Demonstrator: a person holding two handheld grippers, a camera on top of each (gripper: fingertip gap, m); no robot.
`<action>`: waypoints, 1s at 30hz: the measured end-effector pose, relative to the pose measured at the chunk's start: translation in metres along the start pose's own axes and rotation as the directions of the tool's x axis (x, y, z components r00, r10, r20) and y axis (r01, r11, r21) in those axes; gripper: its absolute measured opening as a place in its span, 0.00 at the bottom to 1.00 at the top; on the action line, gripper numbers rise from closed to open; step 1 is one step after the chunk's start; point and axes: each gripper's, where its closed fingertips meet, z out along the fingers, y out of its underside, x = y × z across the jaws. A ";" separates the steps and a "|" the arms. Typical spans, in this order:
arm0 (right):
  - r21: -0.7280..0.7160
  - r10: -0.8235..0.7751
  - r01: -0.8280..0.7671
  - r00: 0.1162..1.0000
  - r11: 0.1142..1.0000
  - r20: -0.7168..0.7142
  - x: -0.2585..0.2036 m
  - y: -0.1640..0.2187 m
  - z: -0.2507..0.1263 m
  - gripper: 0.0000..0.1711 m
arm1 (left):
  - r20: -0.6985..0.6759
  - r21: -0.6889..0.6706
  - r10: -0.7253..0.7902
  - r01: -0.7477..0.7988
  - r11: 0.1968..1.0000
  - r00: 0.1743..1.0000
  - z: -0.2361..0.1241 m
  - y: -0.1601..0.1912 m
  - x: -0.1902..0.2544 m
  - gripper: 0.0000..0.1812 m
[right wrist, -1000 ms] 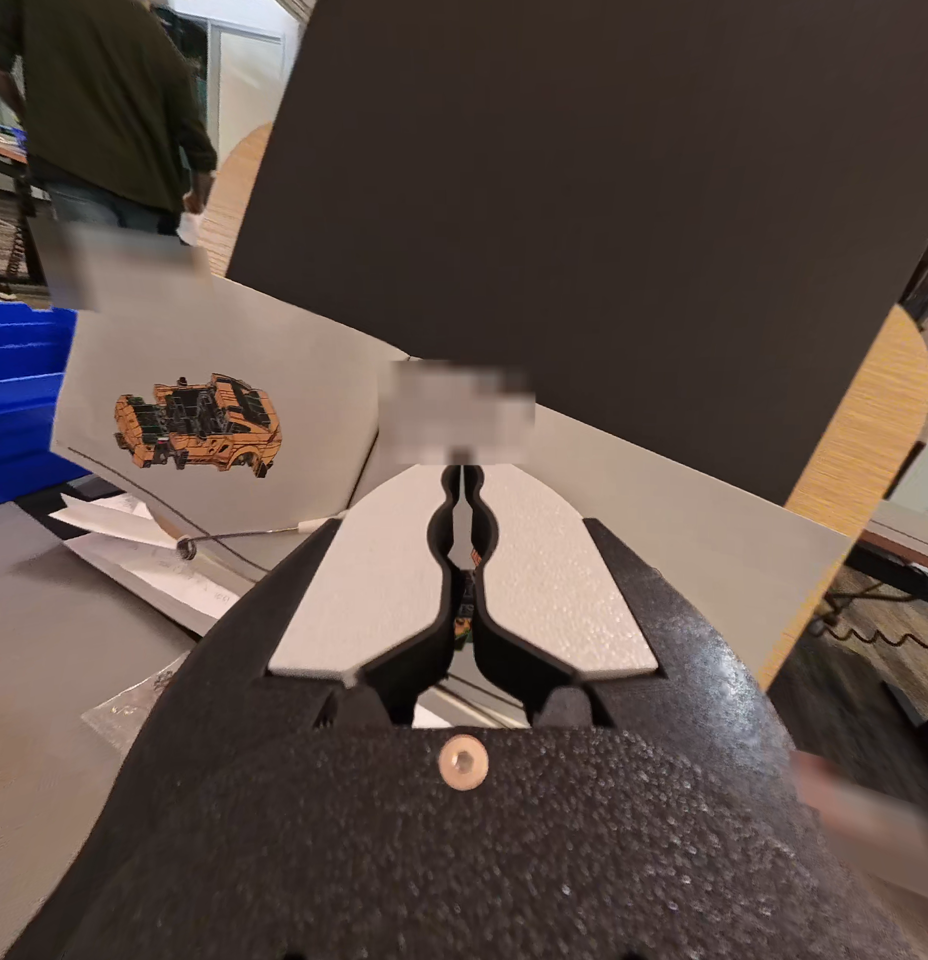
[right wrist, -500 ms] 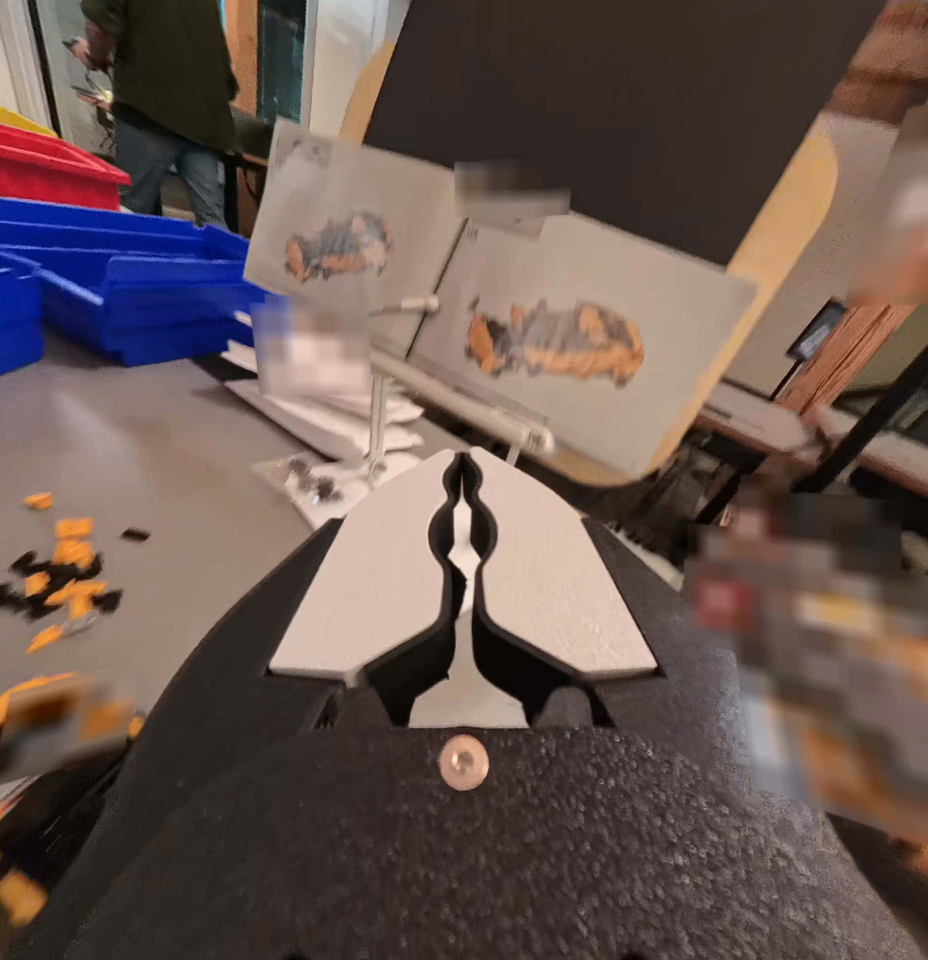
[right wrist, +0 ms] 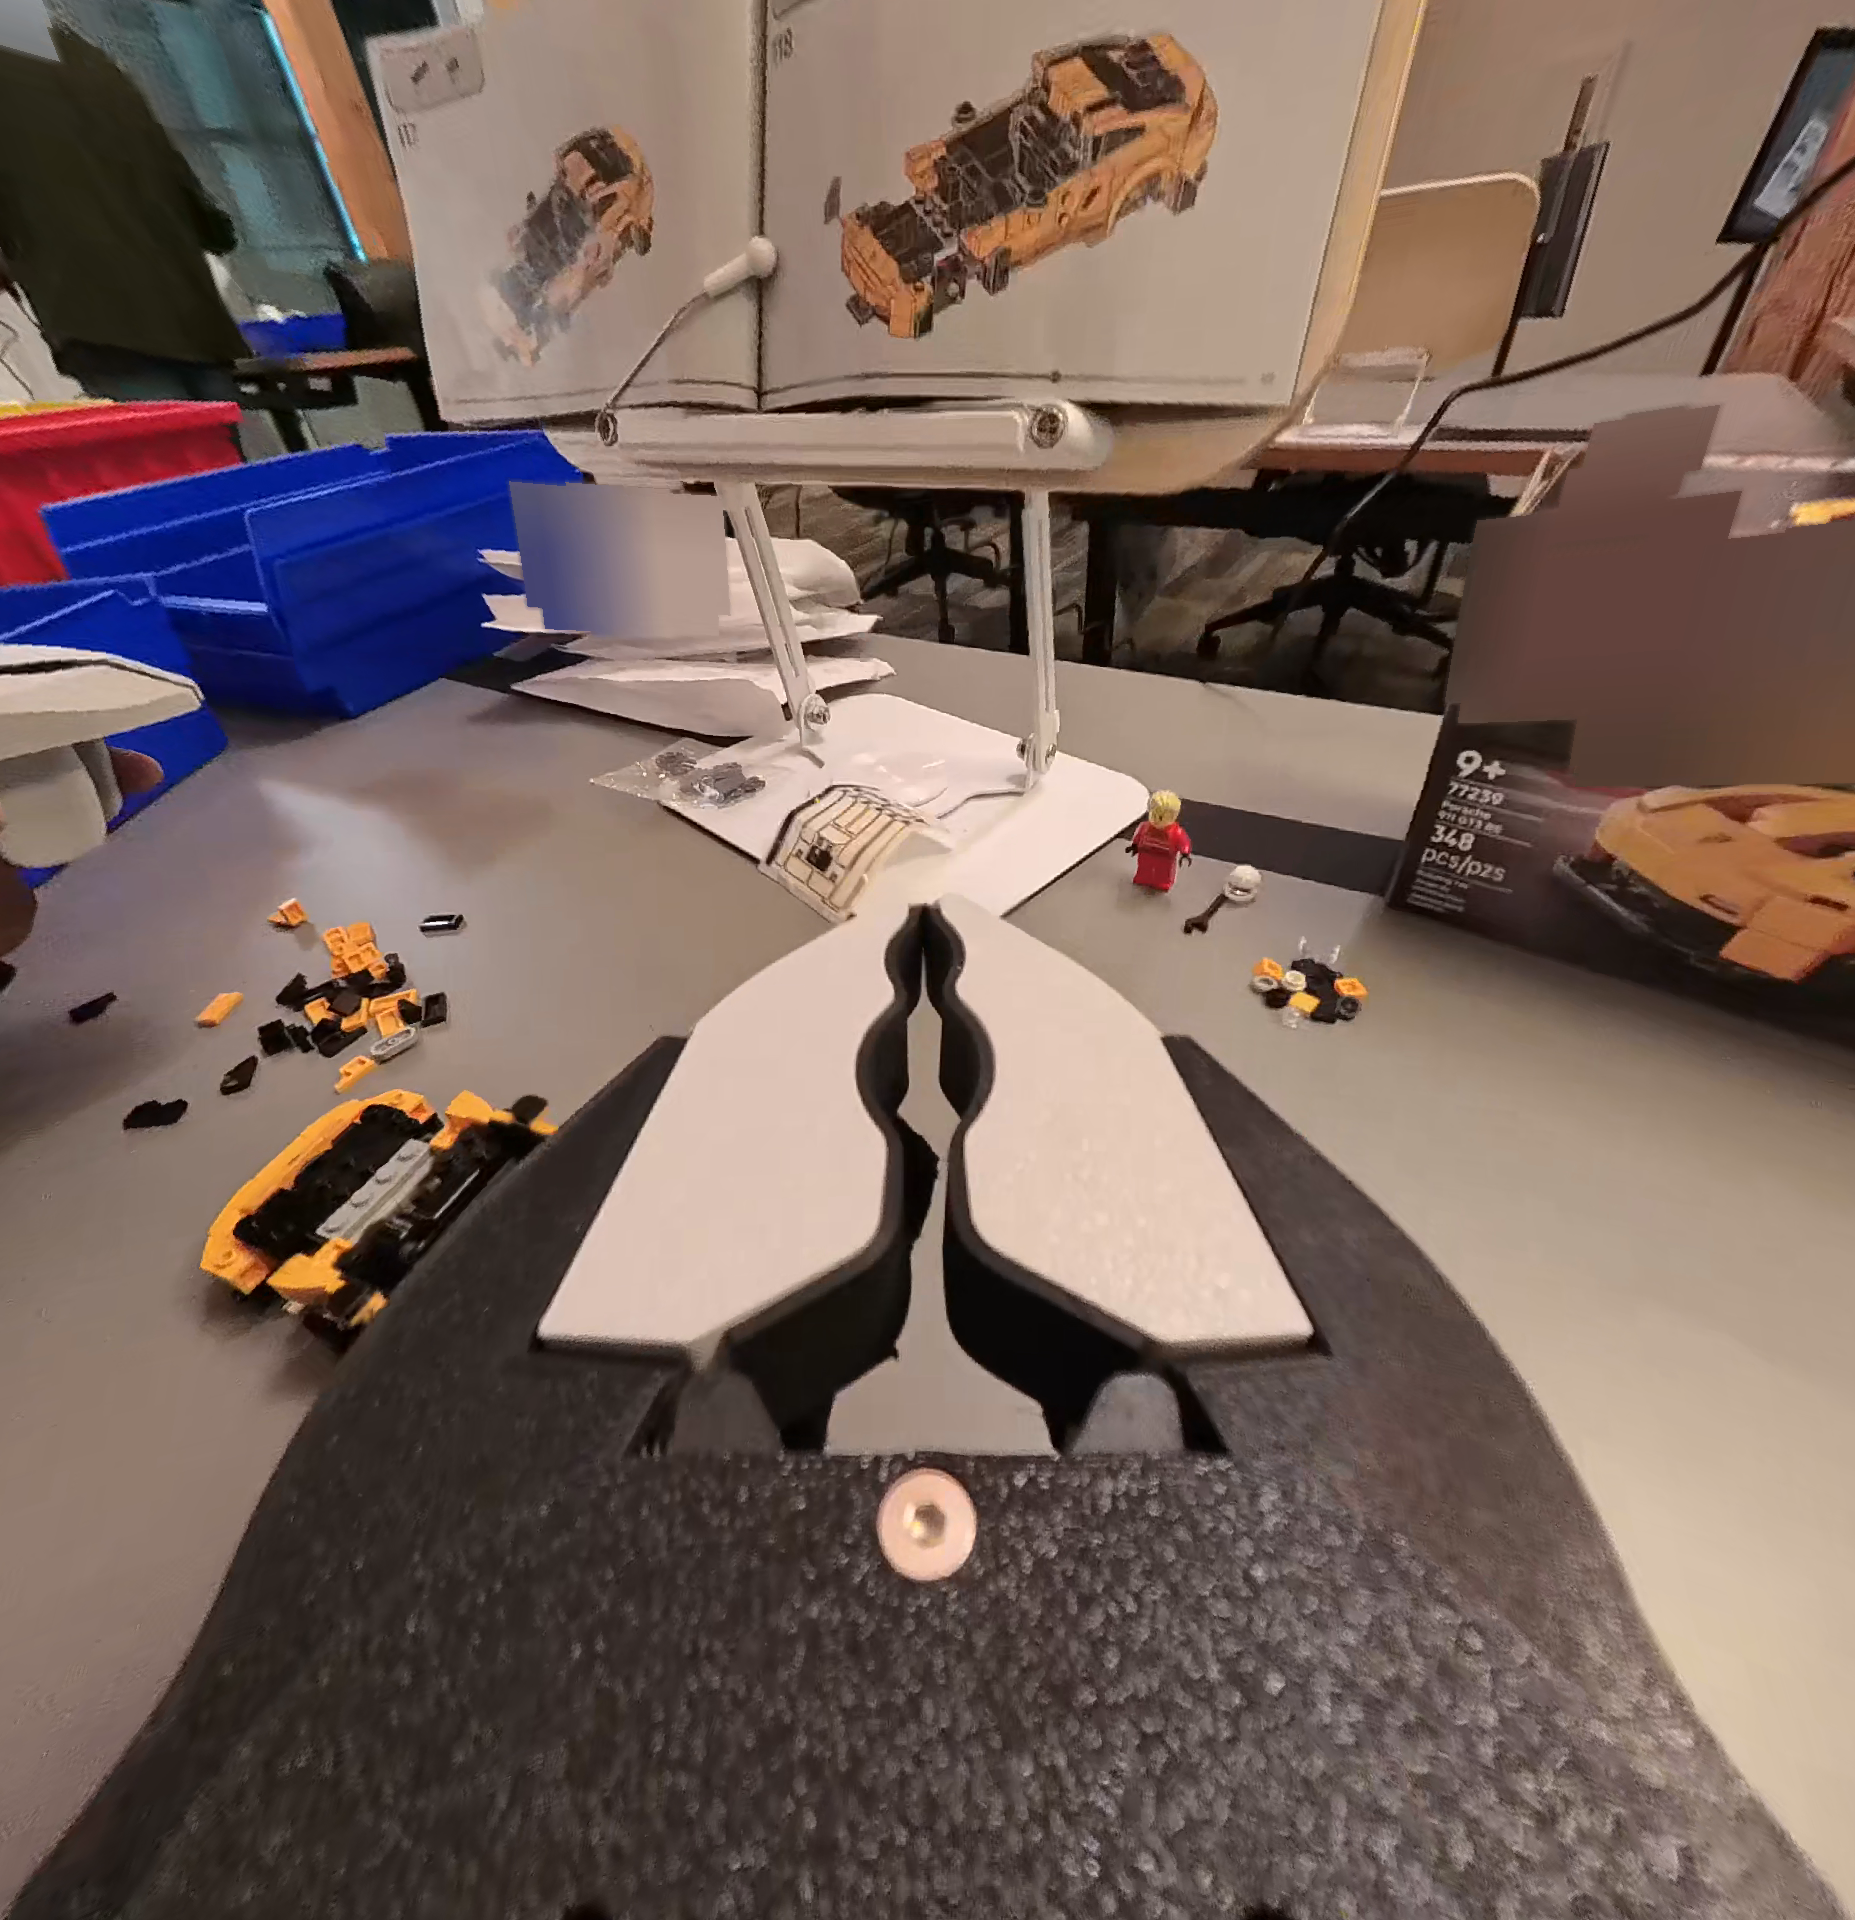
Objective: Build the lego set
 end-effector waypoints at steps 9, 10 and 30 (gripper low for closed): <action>-0.017 -0.016 0.016 0.999 1.000 0.031 -0.005 0.005 0.003 0.00 | 0.044 -0.010 0.008 -0.008 1.000 0.999 -0.006 -0.005 -0.015 0.00; -0.014 -0.026 0.026 0.999 1.000 0.032 -0.006 0.004 0.002 0.00 | 0.055 -0.006 0.011 -0.011 1.000 0.998 -0.009 -0.009 -0.019 0.00; -0.027 -0.116 0.120 0.986 0.992 0.118 -0.044 0.001 -0.016 0.00 | -0.312 -0.679 -0.082 -0.162 0.716 0.947 -0.044 0.110 0.053 0.15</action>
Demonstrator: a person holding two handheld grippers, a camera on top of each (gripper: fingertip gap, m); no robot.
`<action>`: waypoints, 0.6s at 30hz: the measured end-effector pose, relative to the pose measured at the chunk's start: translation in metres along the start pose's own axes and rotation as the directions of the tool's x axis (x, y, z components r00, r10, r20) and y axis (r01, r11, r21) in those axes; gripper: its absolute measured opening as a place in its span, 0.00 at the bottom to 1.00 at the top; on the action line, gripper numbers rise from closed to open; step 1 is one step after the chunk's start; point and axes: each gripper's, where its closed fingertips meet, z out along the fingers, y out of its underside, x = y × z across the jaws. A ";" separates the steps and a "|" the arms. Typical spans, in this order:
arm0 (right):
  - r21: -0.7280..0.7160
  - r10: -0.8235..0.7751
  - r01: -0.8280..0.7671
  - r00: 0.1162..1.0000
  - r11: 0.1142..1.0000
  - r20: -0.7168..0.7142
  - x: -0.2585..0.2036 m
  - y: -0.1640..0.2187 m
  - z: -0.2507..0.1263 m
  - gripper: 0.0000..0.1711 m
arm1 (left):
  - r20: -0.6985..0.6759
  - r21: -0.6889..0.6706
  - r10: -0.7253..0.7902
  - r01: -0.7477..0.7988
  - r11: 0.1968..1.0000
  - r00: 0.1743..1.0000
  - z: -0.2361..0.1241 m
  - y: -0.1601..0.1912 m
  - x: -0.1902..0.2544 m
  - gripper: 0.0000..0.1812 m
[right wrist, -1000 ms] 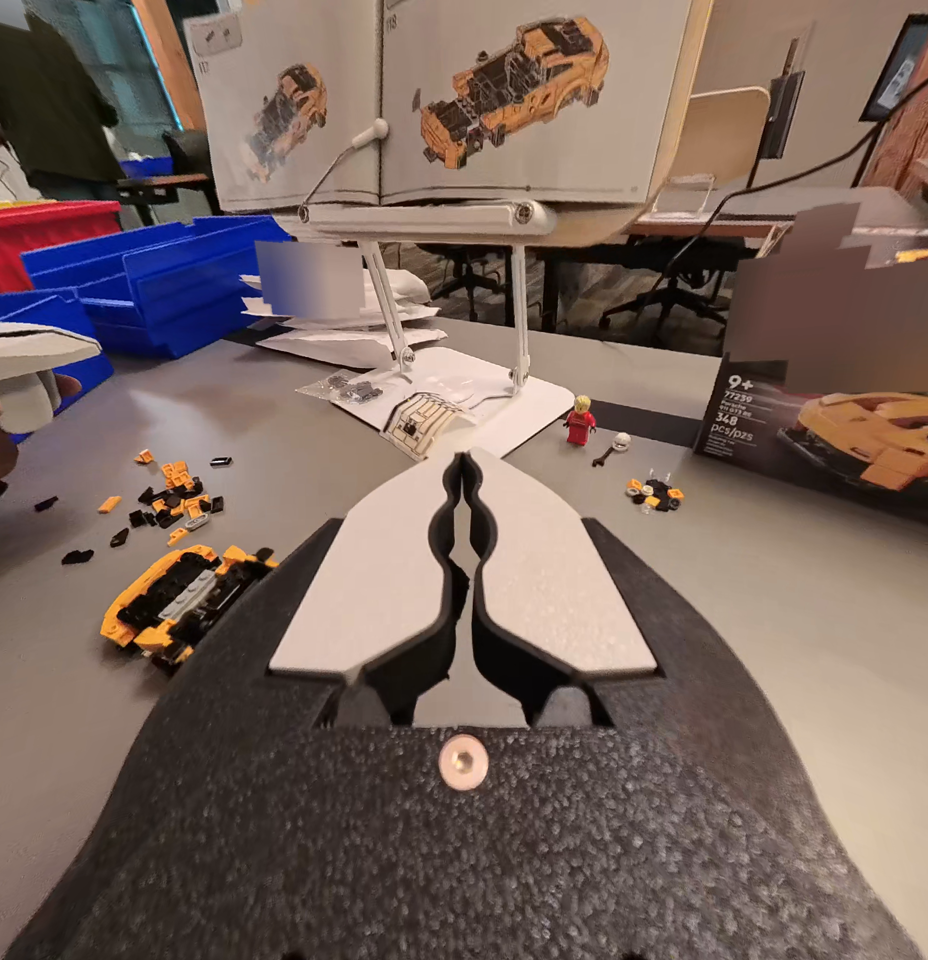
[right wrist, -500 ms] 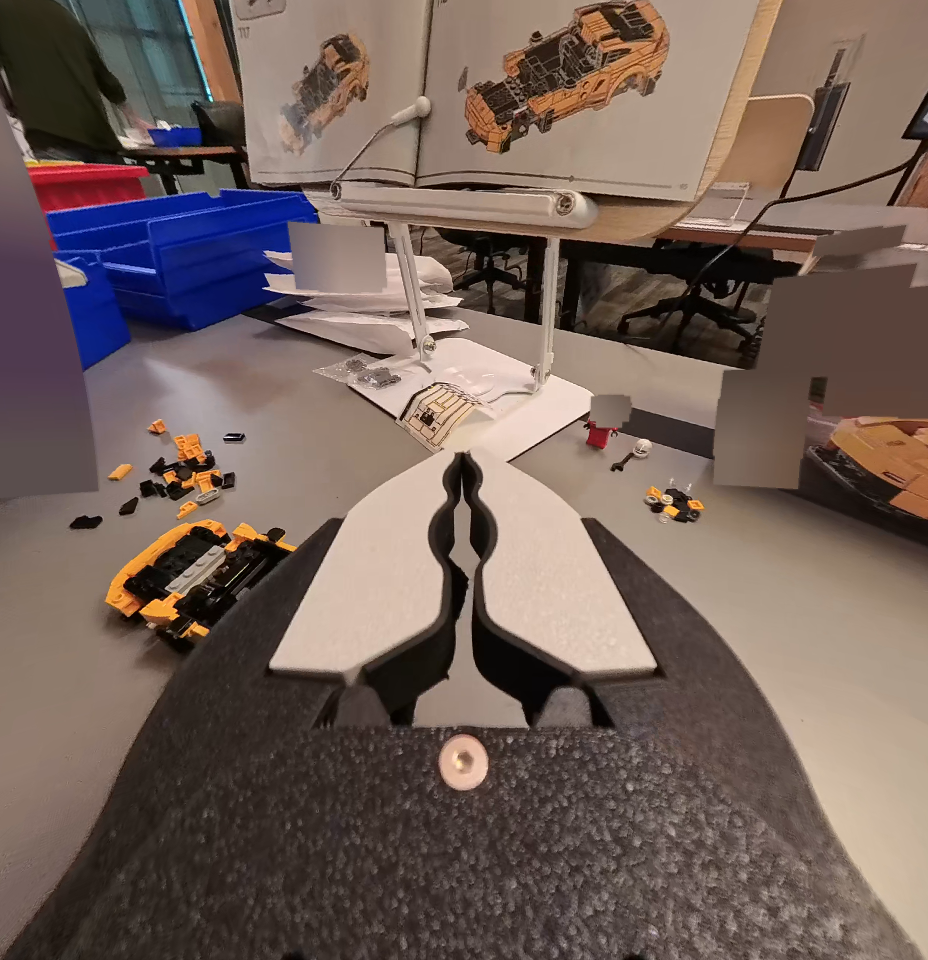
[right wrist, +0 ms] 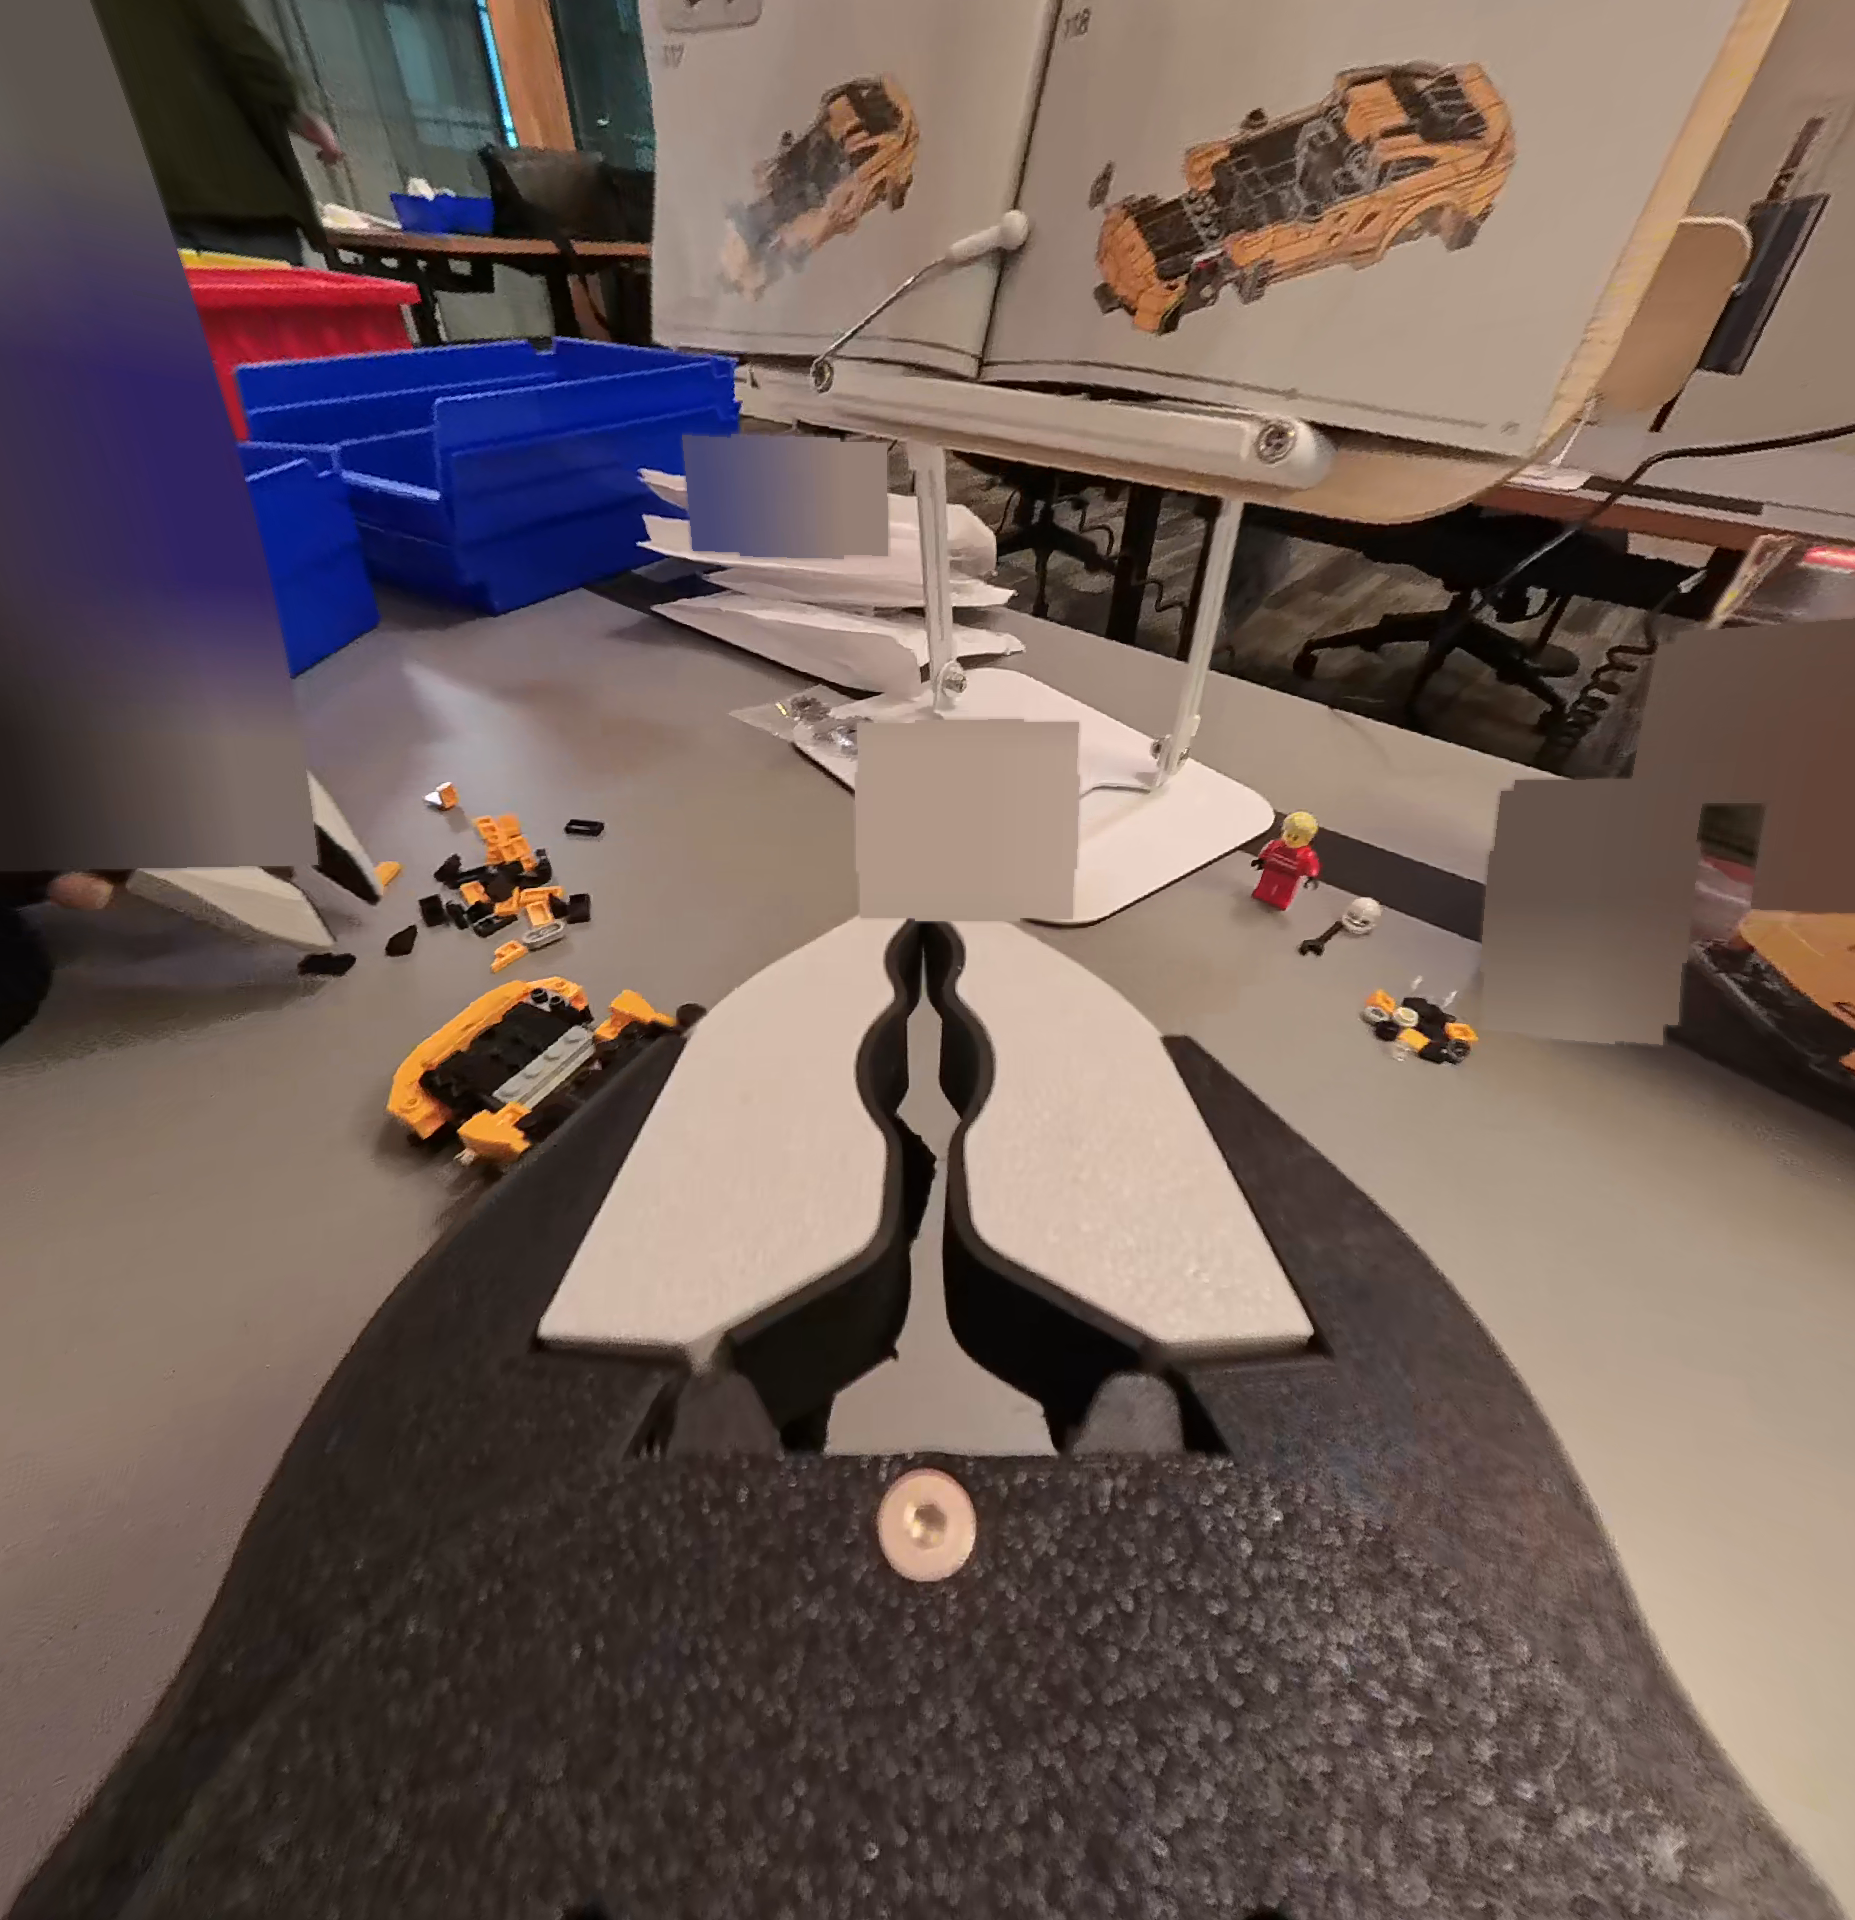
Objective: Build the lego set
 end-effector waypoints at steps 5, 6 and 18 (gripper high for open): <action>0.006 0.016 -0.016 0.999 1.000 0.031 -0.004 -0.001 -0.001 0.00 | 0.105 -0.065 -0.003 0.010 0.998 0.994 0.013 0.001 -0.004 0.14; 0.006 0.023 -0.024 0.999 1.000 0.036 -0.004 -0.001 -0.001 0.00 | 0.119 -0.068 -0.010 0.018 0.998 0.993 0.014 0.001 -0.005 0.13; 0.014 0.056 -0.057 0.995 0.998 0.088 -0.010 -0.003 -0.004 0.00 | 0.108 -0.075 -0.038 0.046 0.996 0.993 0.021 -0.003 0.034 0.07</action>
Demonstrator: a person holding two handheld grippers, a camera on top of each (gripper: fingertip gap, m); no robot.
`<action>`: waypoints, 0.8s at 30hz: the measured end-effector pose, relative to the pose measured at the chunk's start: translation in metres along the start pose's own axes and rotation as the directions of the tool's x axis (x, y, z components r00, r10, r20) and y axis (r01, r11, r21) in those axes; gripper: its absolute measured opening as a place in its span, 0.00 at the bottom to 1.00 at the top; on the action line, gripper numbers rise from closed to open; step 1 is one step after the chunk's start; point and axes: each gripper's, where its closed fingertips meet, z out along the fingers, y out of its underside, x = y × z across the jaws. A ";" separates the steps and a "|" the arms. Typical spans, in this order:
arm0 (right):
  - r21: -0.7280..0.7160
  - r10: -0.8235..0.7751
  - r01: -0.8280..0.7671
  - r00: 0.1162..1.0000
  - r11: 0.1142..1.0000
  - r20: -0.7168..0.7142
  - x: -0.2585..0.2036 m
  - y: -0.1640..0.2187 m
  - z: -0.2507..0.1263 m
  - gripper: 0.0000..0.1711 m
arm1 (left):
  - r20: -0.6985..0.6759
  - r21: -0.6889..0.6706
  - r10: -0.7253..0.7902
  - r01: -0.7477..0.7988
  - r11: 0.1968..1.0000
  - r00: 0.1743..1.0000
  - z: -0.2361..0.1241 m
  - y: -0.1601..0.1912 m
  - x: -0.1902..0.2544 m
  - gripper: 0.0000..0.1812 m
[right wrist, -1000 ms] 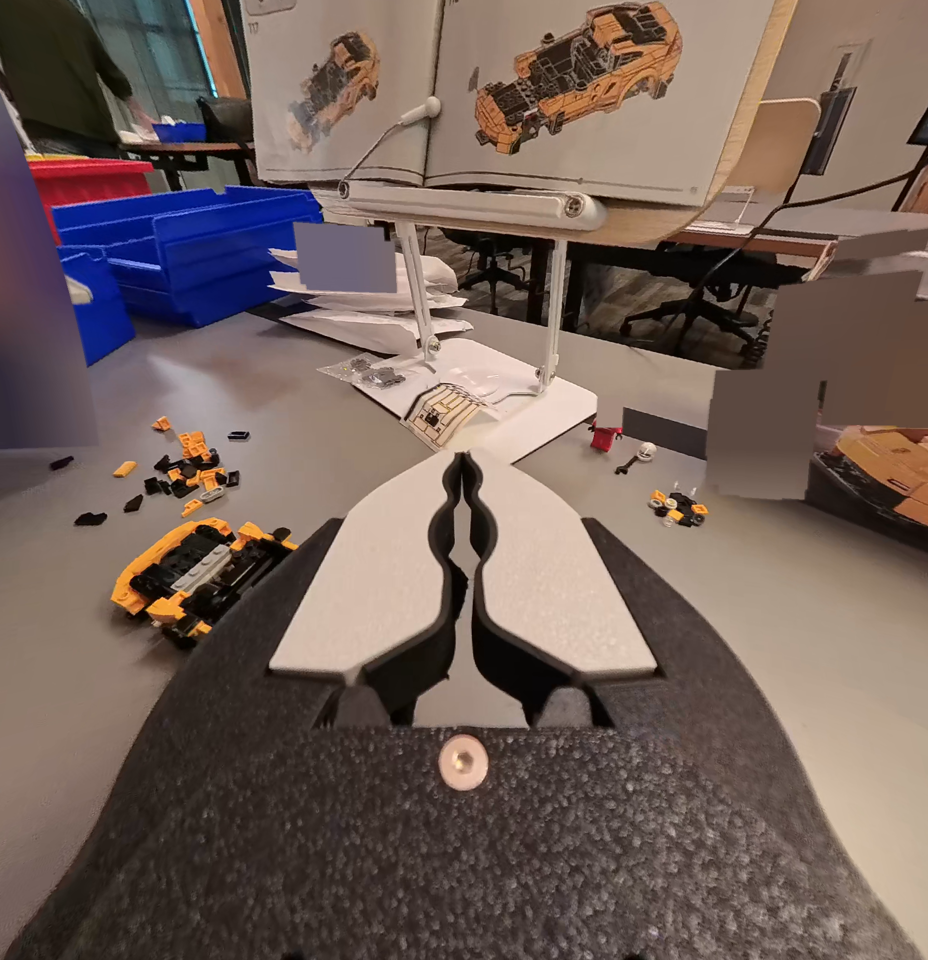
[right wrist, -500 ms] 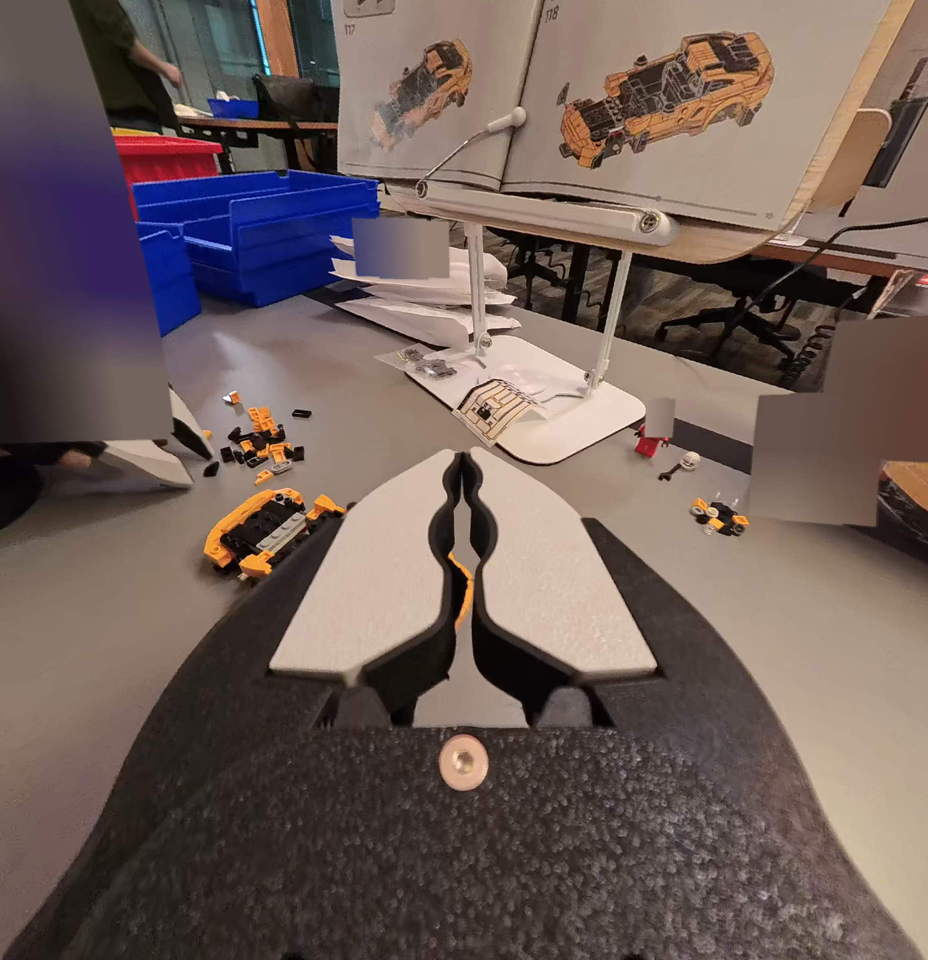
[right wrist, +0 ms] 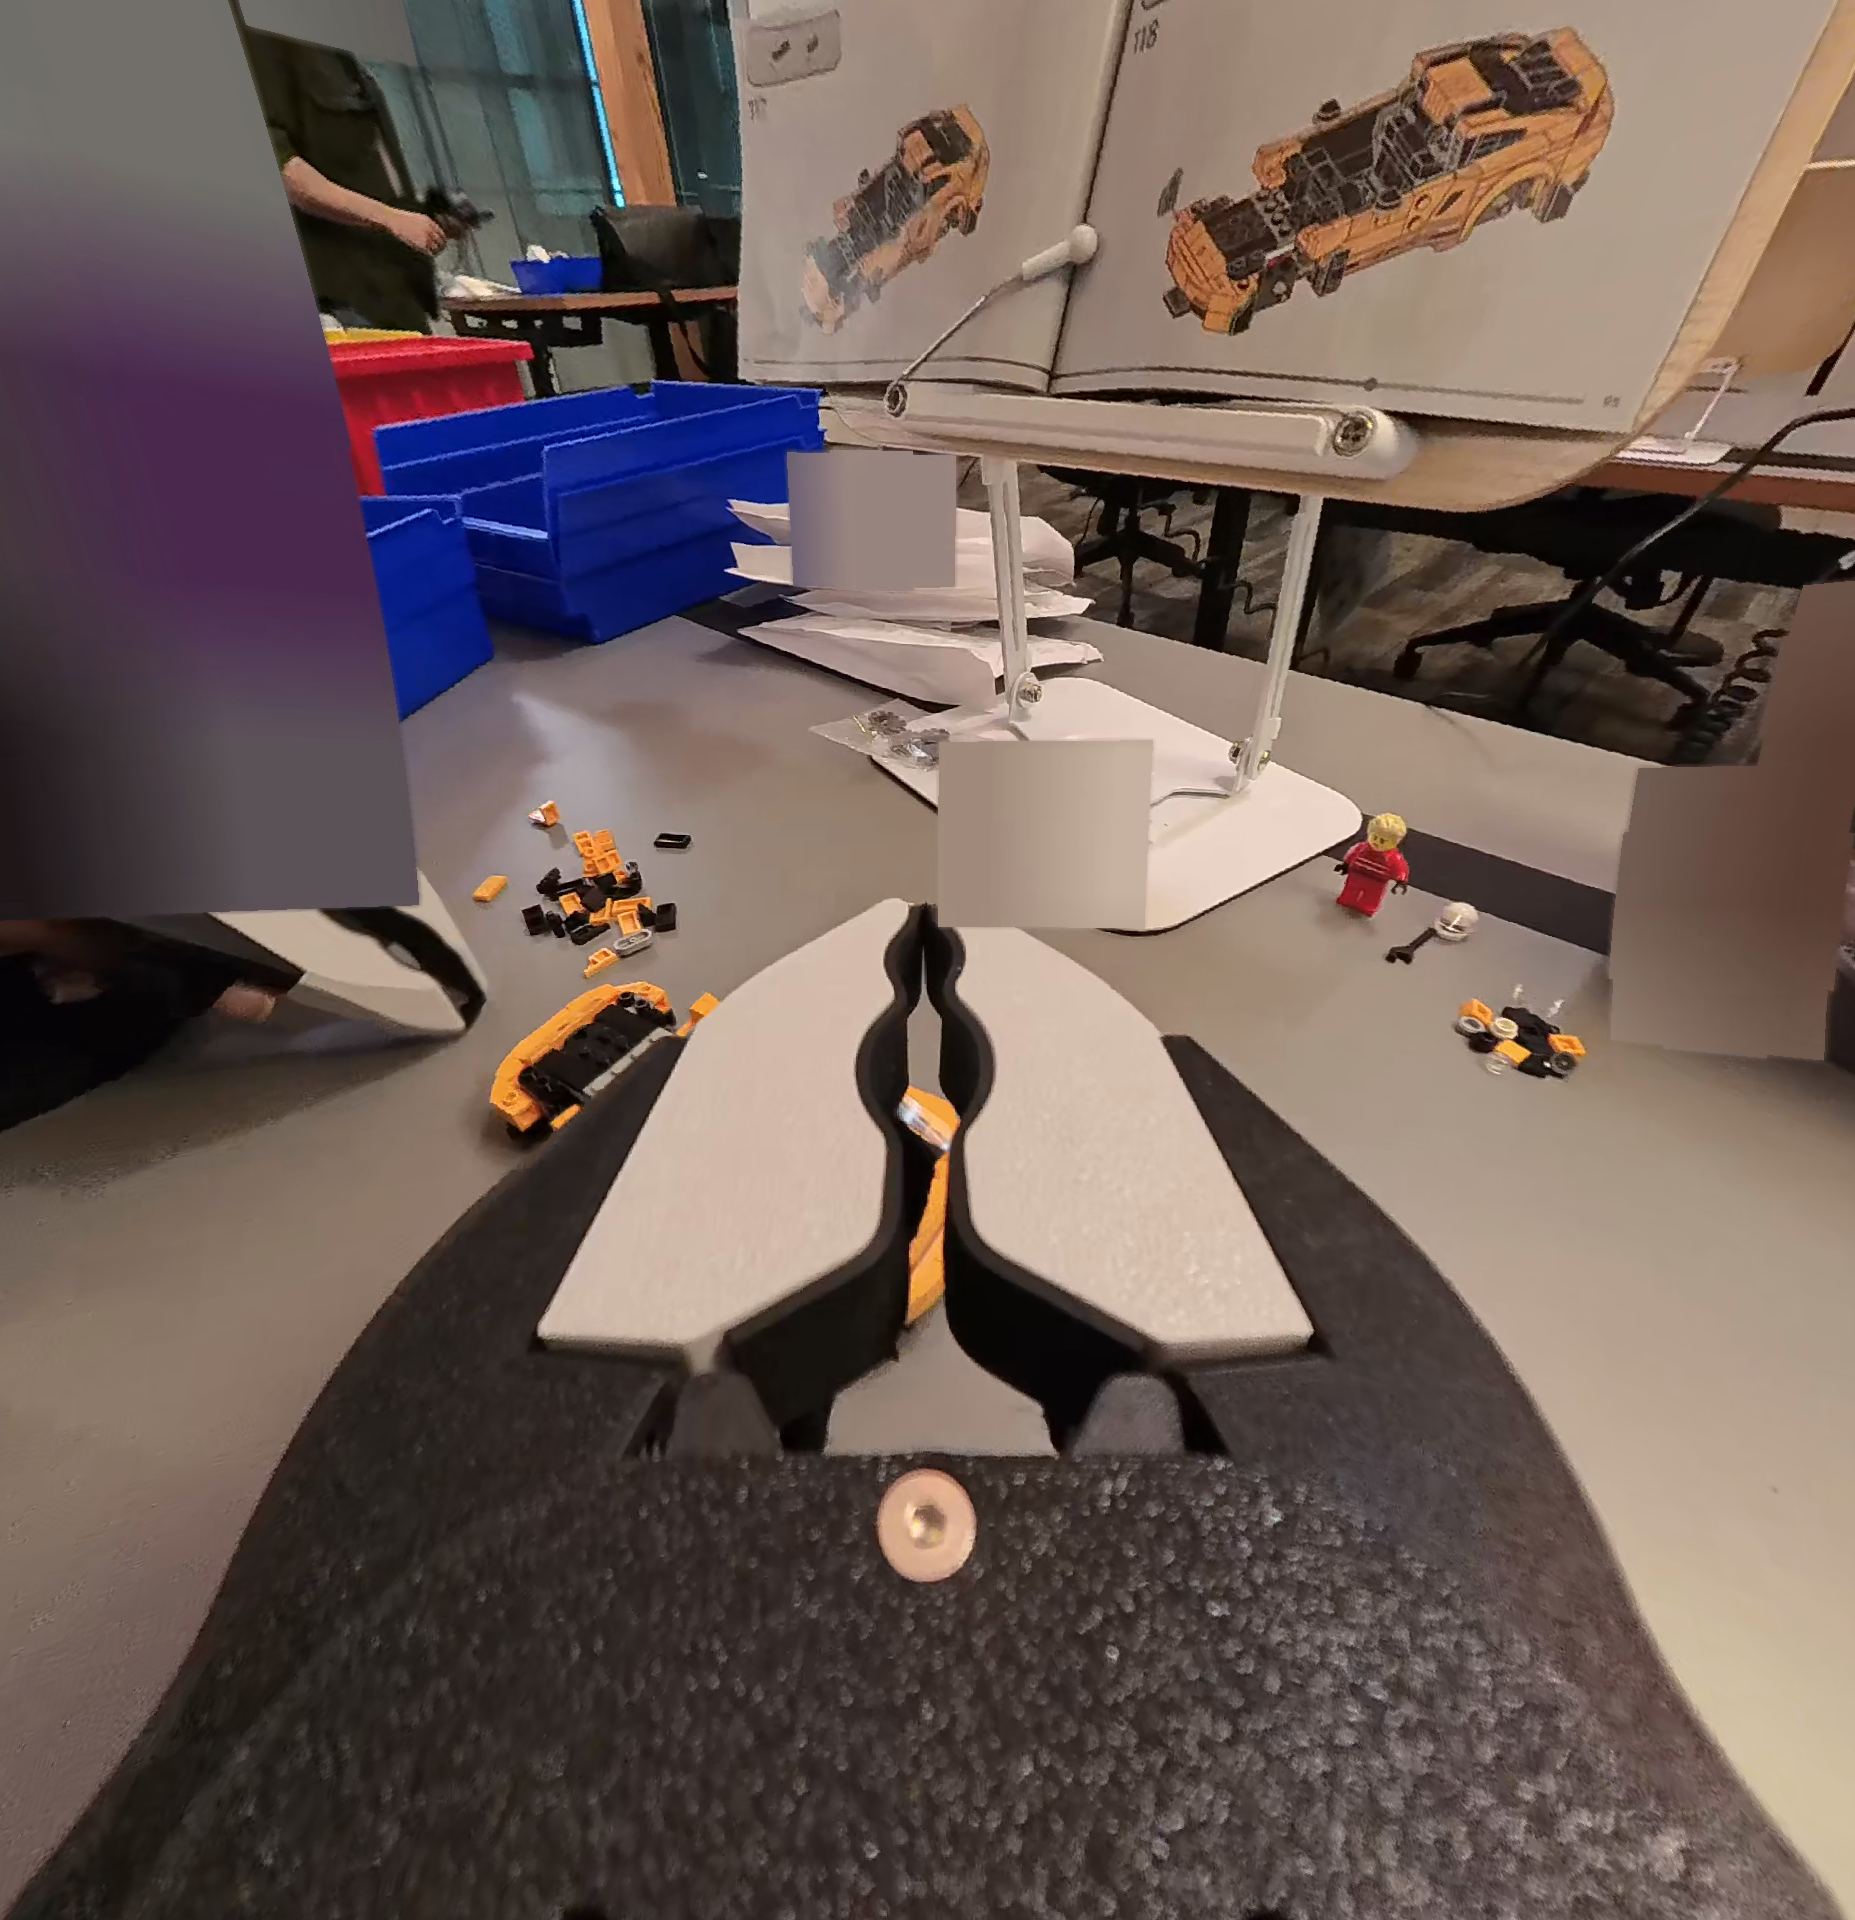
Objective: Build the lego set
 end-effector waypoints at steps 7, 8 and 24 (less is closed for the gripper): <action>0.006 -0.030 0.029 0.999 1.000 0.040 -0.014 -0.004 -0.002 0.00 | -0.030 0.004 -0.032 0.032 0.999 0.999 -0.001 0.005 0.055 0.08; 0.005 -0.035 0.035 0.998 0.999 0.045 -0.016 -0.004 -0.002 0.00 | -0.027 0.003 -0.031 0.031 1.000 0.999 -0.001 0.006 0.058 0.08; -0.020 -0.052 0.054 0.996 0.998 0.066 -0.022 0.002 -0.001 0.00 | -0.028 0.043 0.049 -0.048 0.998 0.998 -0.014 -0.011 -0.012 0.10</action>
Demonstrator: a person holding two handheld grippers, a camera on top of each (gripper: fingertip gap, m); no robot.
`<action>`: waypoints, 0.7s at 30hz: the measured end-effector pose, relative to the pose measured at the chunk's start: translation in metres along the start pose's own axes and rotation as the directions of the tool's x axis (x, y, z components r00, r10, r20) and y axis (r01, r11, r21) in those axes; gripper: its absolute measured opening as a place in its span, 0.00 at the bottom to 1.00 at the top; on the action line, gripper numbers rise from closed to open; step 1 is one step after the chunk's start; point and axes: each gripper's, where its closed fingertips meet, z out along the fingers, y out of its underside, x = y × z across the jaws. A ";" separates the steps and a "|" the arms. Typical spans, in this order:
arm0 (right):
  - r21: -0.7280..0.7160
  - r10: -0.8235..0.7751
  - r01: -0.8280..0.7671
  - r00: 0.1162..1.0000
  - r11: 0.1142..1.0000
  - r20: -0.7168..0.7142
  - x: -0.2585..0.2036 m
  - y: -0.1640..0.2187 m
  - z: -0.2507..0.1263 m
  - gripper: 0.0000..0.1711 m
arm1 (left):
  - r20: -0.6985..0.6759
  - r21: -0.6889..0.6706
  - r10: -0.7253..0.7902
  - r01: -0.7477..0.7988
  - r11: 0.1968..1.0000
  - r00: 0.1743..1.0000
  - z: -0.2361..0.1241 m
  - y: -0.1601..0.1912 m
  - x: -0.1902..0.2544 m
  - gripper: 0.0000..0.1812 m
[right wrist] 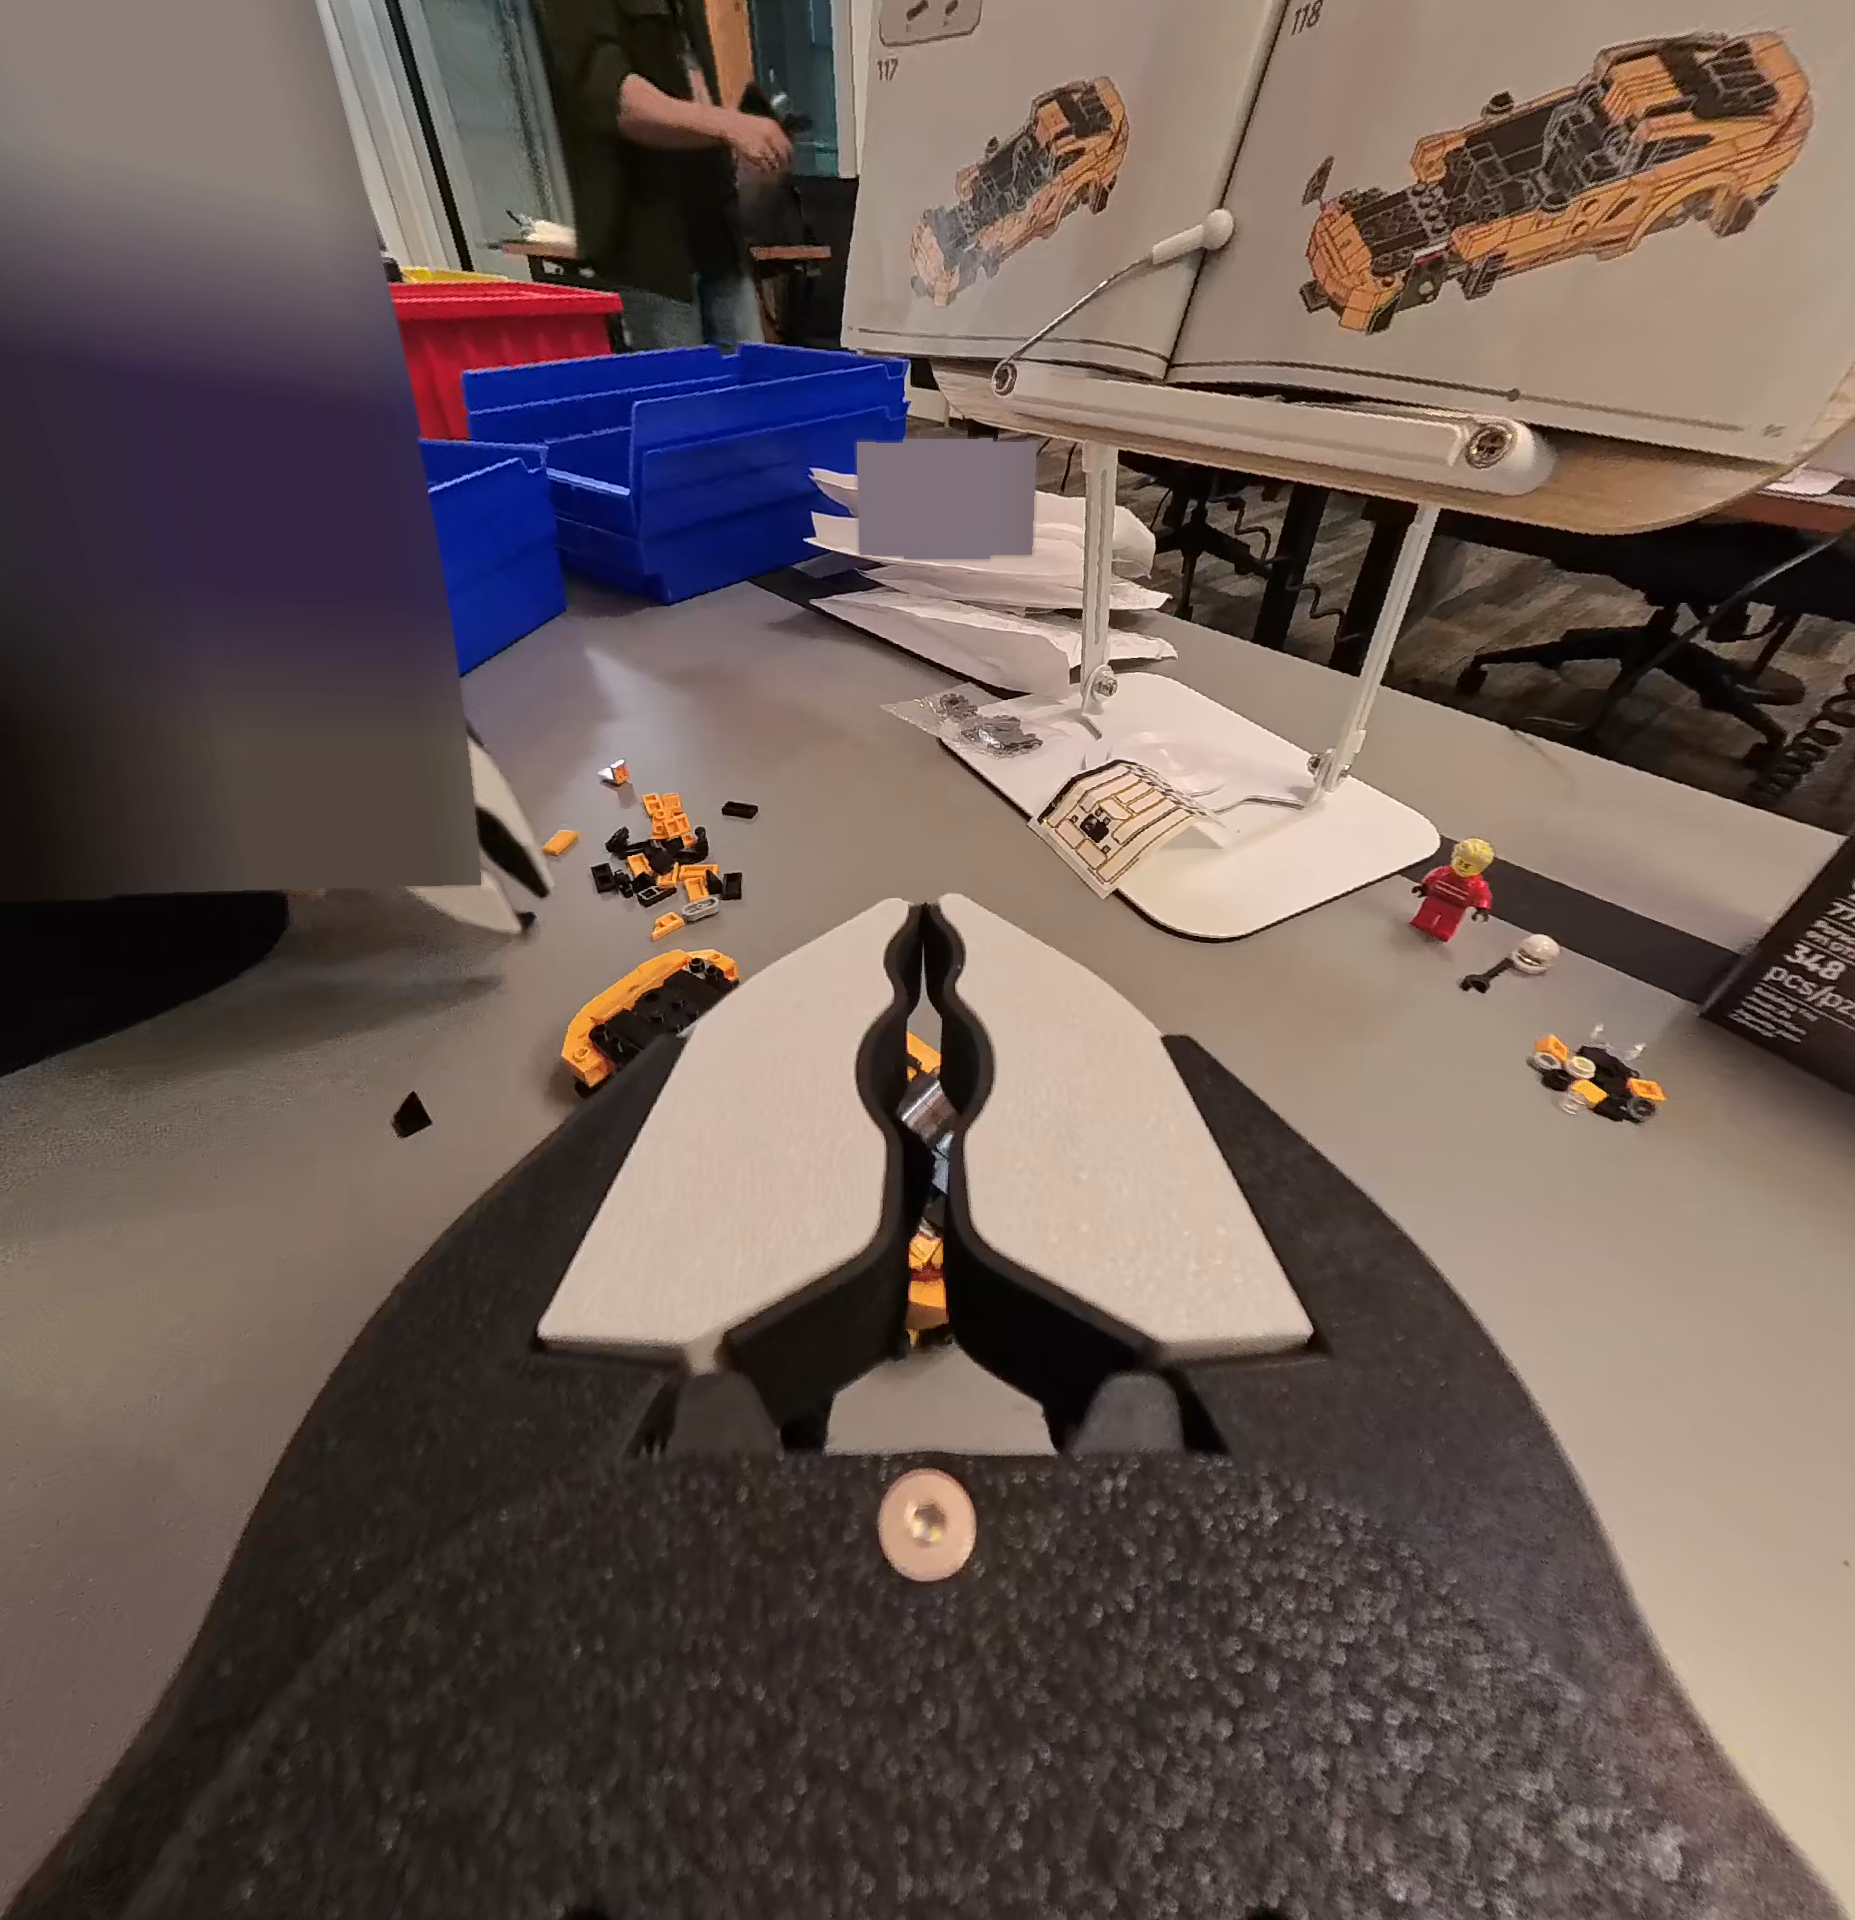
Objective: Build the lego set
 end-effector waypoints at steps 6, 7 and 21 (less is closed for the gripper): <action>-0.014 0.009 -0.009 1.000 1.000 -0.005 0.003 0.005 0.001 0.00 | 0.058 -0.051 0.056 -0.053 0.997 0.997 0.024 -0.007 -0.027 0.10; -0.016 0.013 -0.013 1.000 1.000 -0.004 0.004 0.005 0.001 0.00 | 0.087 -0.060 0.065 -0.060 0.996 0.994 0.026 -0.007 -0.031 0.10; -0.029 0.024 -0.024 1.000 0.999 0.001 0.006 0.010 0.002 0.00 | -0.010 -0.024 -0.035 0.034 0.999 0.999 0.027 -0.012 -0.031 0.00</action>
